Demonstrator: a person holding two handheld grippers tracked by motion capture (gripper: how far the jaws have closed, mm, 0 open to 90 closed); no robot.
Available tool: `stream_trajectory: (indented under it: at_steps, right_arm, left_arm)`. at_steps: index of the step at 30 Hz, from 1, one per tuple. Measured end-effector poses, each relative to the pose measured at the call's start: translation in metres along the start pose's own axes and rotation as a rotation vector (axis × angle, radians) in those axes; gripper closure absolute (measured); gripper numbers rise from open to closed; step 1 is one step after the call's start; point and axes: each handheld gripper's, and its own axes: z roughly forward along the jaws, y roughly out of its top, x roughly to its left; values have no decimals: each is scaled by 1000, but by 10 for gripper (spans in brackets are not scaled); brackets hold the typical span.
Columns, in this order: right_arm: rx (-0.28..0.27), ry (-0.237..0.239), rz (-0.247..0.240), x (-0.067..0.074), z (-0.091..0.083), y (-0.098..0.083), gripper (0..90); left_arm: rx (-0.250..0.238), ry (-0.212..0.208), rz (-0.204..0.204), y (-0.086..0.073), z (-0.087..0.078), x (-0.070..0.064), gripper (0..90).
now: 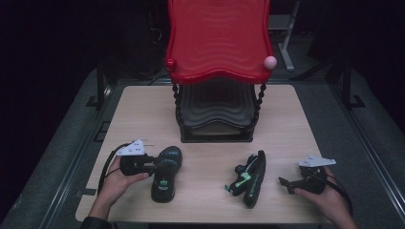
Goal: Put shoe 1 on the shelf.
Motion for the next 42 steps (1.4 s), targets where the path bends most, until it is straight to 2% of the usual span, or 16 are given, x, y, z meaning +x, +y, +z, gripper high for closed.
stream_trajectory:
  at_steps: [9,15,22,27,30,37,42]
  right_arm:
    - [0,0,0,0,0,0,13]
    - [0,0,0,0,0,0,14]
    - [0,0,0,0,0,0,14]
    - [0,0,0,0,0,0,14]
    - [0,0,0,0,0,0,14]
    - [0,0,0,0,0,0,14]
    - [0,0,0,0,0,0,14]
  left_arm:
    - [-46,-7,7,7,-8,-3,695]
    - [-111,-31,20,21,-21,-9,694]
    - [-143,-49,34,34,-28,-13,695]
    - [-173,-82,62,51,-35,-16,695]
    - [-192,-96,62,58,-37,-18,696]
    - [-234,-157,92,87,-43,-24,696]
    - [-254,-176,115,105,-45,-27,696]
